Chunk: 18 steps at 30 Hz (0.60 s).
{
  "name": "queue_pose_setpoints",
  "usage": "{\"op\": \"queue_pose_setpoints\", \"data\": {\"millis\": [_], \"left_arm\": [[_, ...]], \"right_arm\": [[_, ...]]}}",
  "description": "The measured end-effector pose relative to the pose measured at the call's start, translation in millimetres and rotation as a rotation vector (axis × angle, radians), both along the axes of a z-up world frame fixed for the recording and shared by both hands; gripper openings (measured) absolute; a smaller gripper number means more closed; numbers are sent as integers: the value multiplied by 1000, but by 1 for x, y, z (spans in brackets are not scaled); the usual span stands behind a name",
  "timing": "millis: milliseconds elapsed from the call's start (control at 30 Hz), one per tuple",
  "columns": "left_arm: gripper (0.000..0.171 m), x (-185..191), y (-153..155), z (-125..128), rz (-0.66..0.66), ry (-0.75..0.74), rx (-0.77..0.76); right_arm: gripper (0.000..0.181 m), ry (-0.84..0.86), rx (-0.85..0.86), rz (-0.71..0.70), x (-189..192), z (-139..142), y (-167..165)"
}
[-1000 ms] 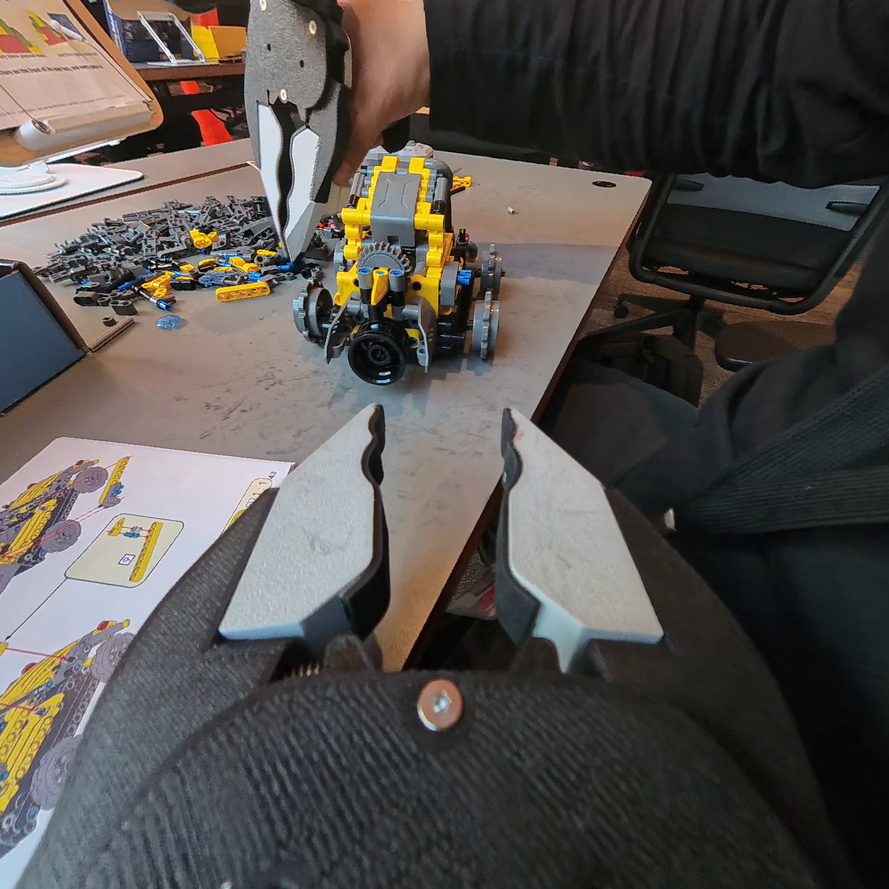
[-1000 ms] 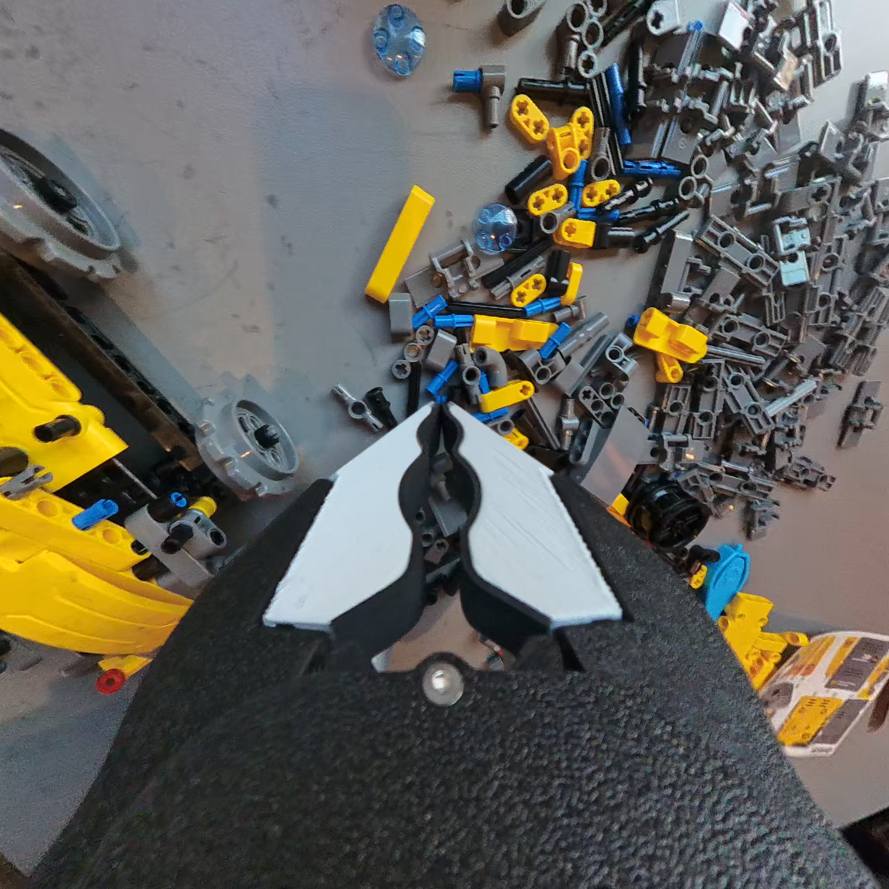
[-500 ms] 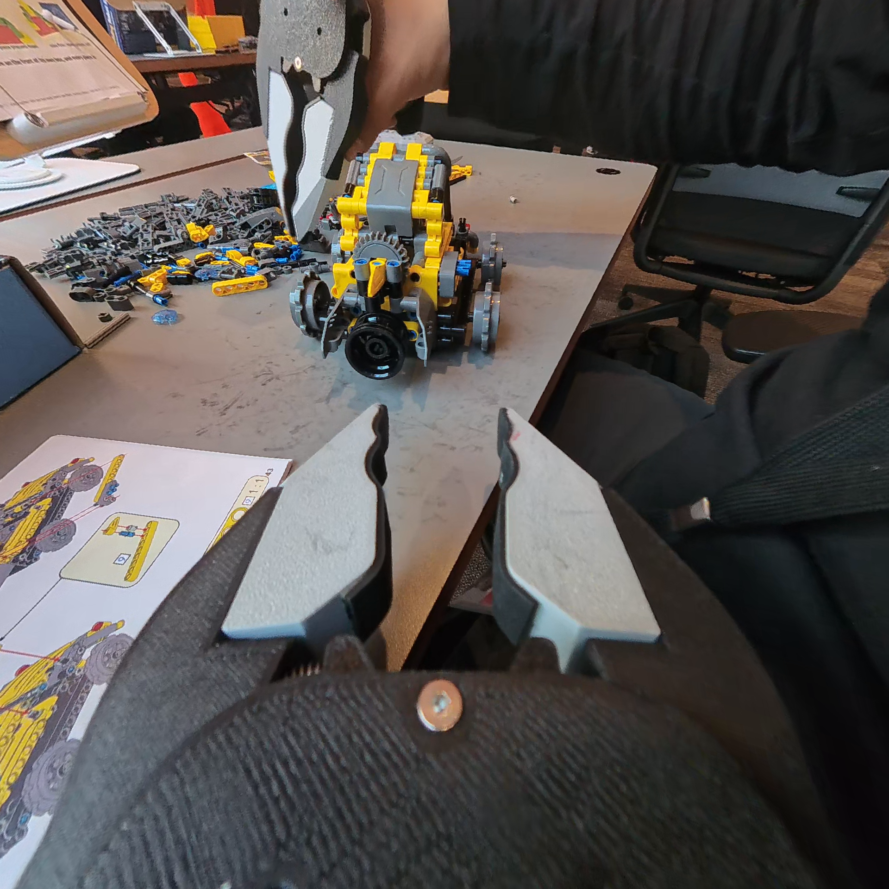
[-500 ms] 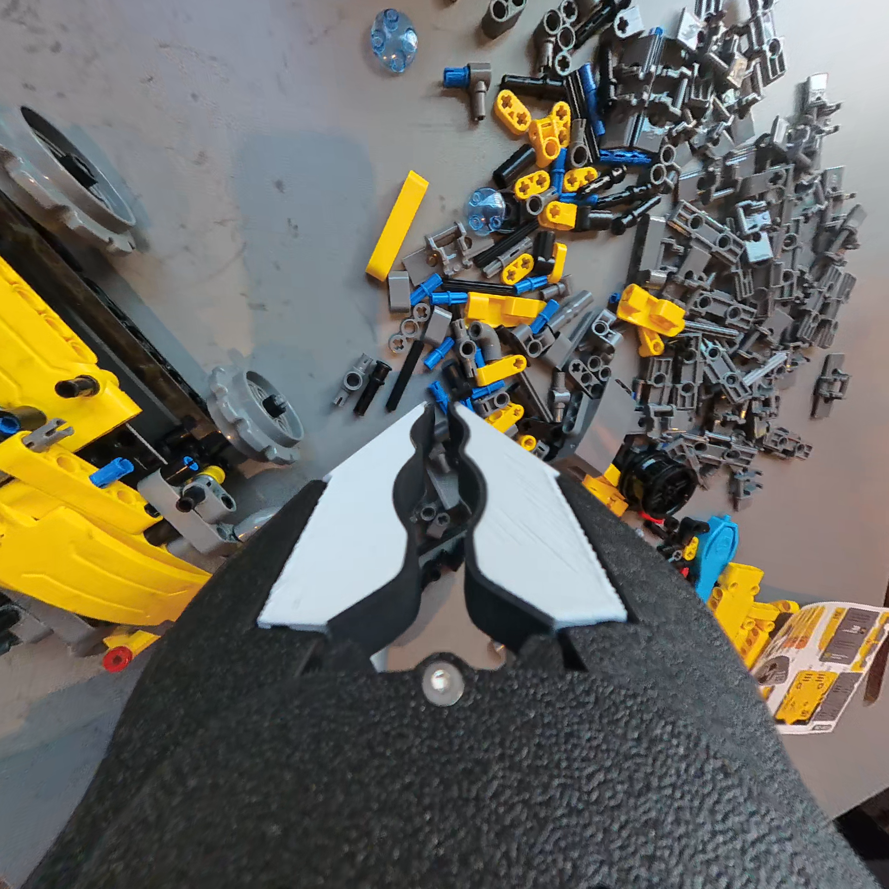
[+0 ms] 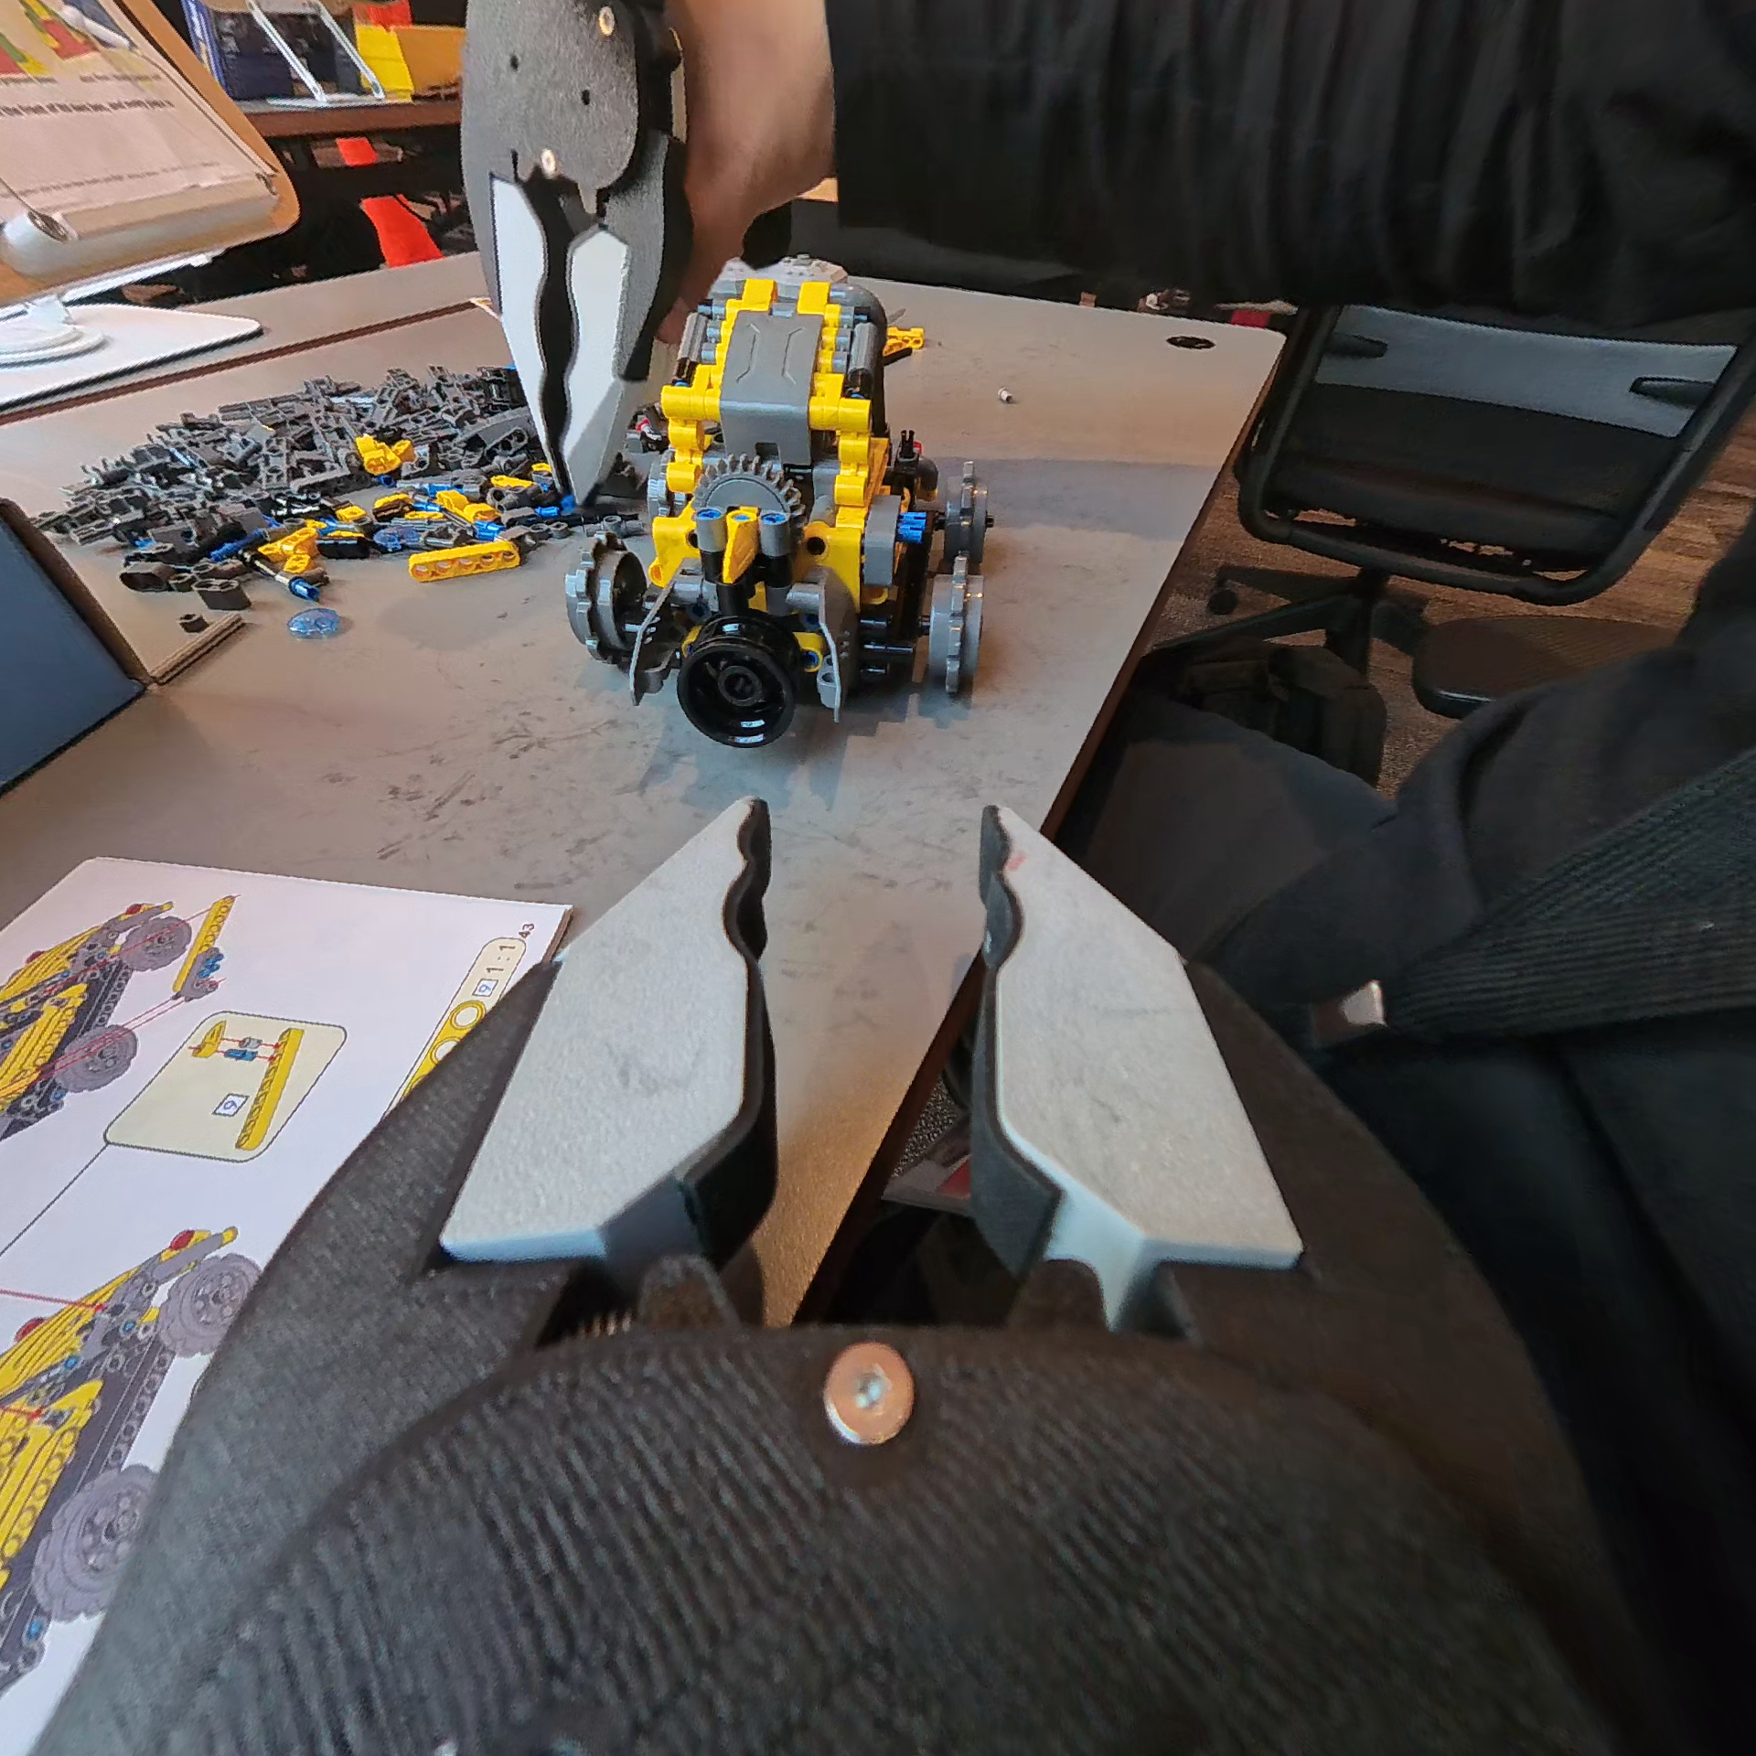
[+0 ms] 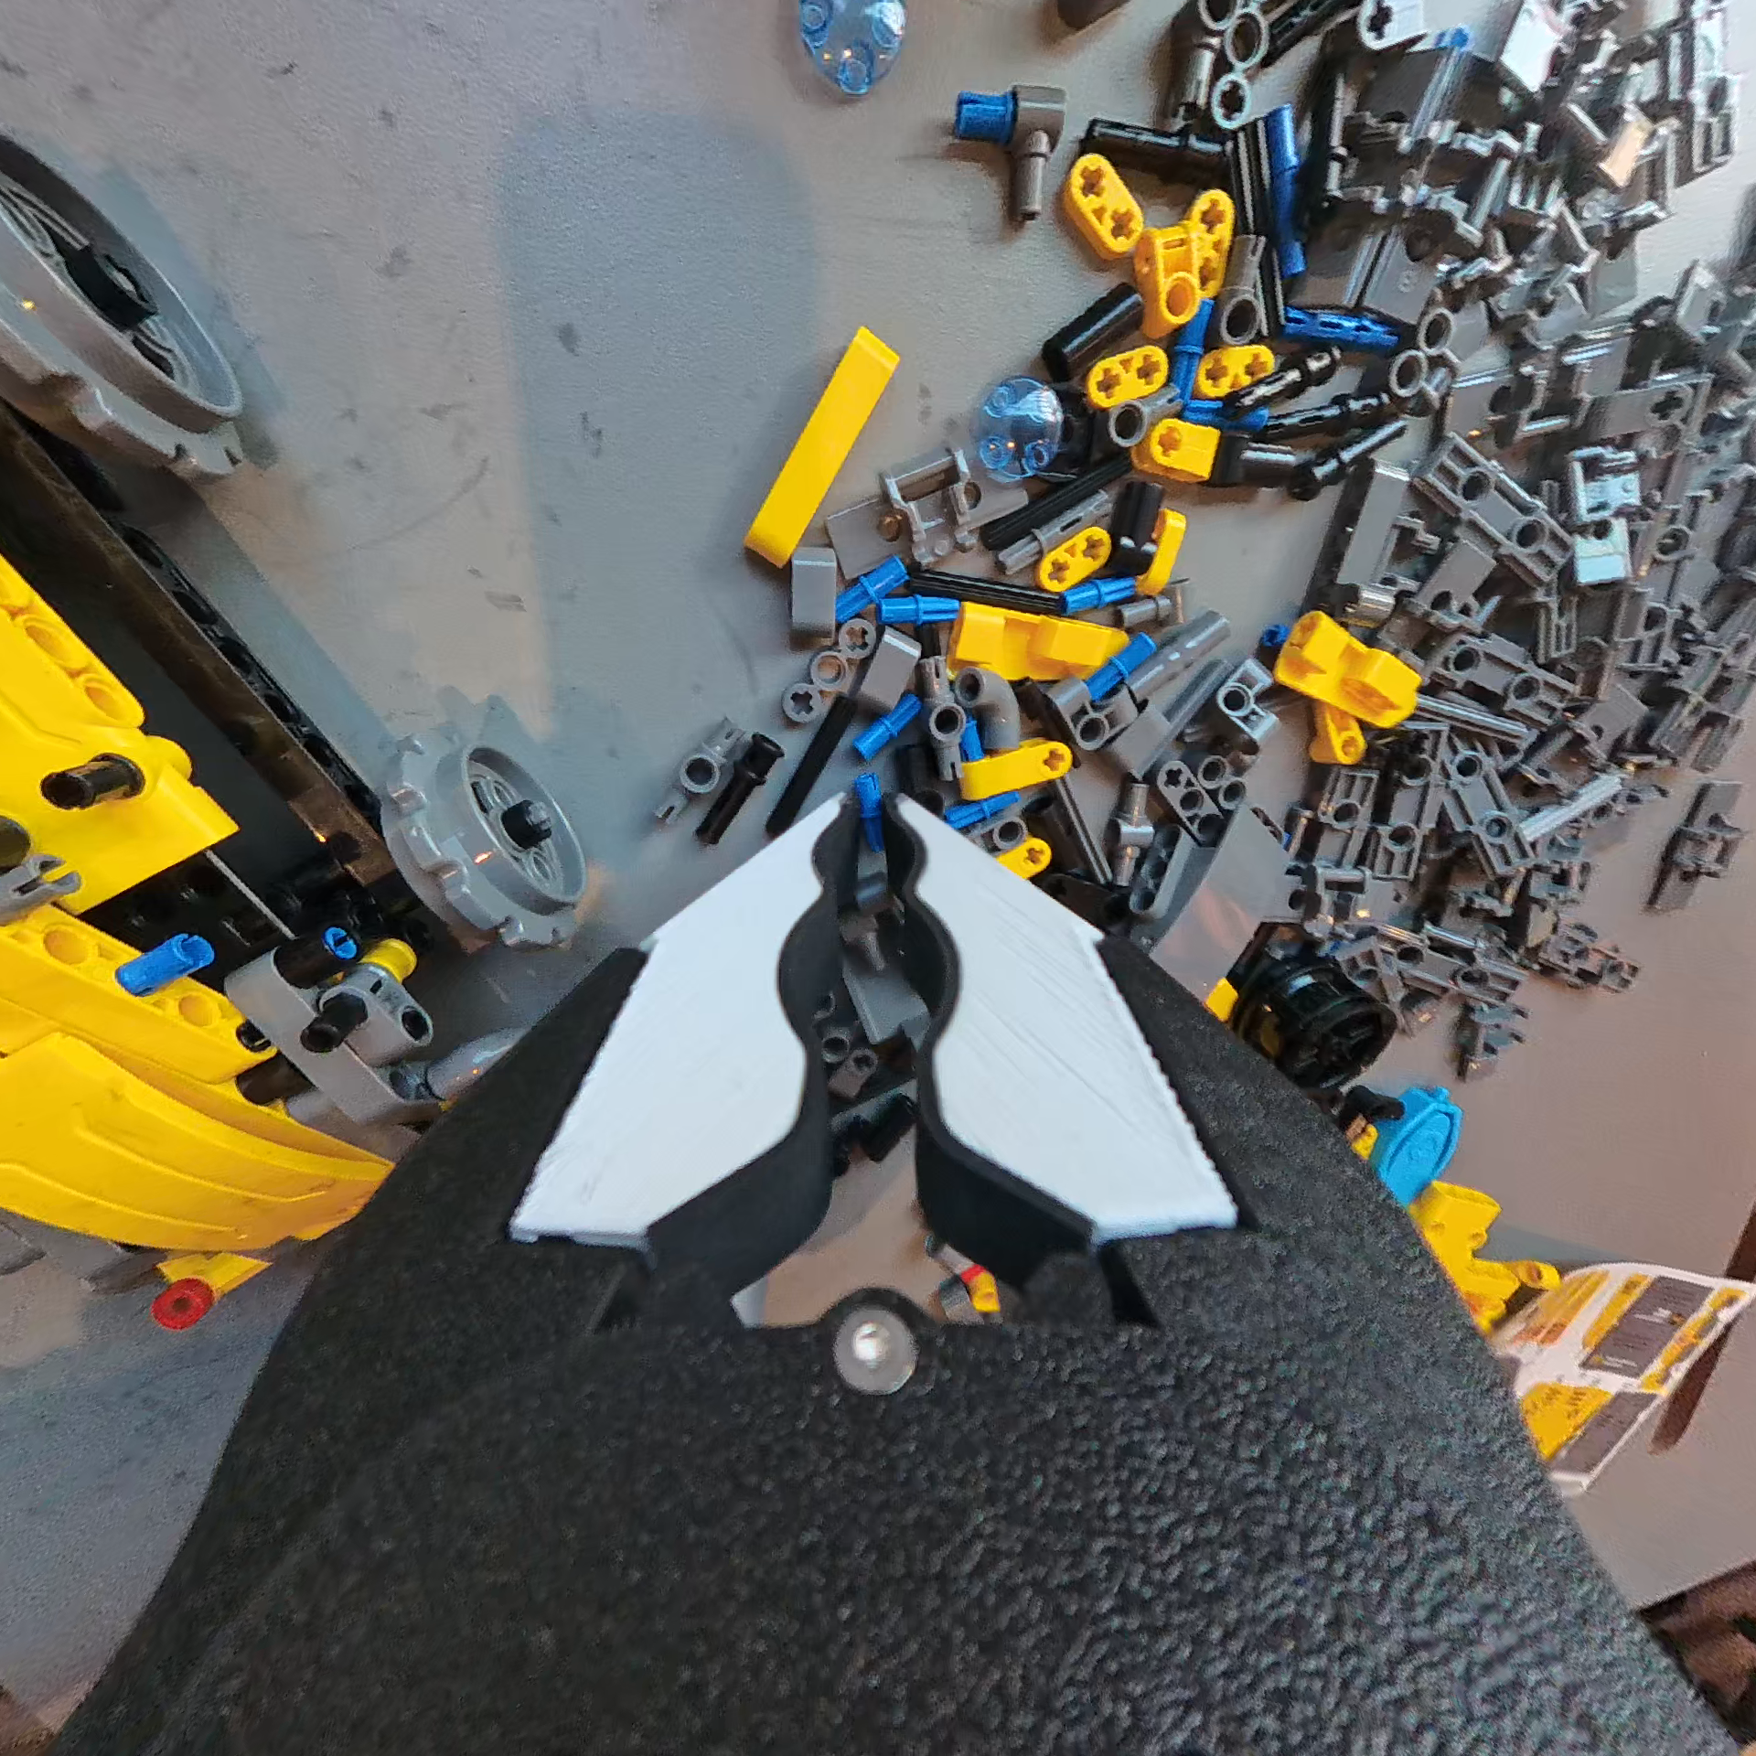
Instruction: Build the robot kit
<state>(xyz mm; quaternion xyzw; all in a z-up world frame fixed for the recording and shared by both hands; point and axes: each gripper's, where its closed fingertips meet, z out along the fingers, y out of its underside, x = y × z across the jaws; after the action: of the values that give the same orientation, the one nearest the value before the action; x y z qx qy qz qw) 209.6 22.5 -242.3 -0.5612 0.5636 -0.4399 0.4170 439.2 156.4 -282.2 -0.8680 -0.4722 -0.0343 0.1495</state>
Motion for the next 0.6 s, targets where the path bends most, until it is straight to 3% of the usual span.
{"op": "queue_pose_setpoints", "data": {"millis": [67,167,333,433,600], "left_arm": [[42,0,0,0,0,1,1],[42,0,0,0,-1,2,4],[41,0,-1,0,-3,-1,0],[41,0,-1,1,-3,-3,-5],[39,1,-1,-1,-1,3,-2]], "right_arm": [[4,8,23,-20,1,10,-2],[4,79,93,-78,6,47,-17],[4,204,156,-271,56,94,-75],[4,193,134,-407,101,86,-119],[4,194,-18,-606,153,36,-185]]}}
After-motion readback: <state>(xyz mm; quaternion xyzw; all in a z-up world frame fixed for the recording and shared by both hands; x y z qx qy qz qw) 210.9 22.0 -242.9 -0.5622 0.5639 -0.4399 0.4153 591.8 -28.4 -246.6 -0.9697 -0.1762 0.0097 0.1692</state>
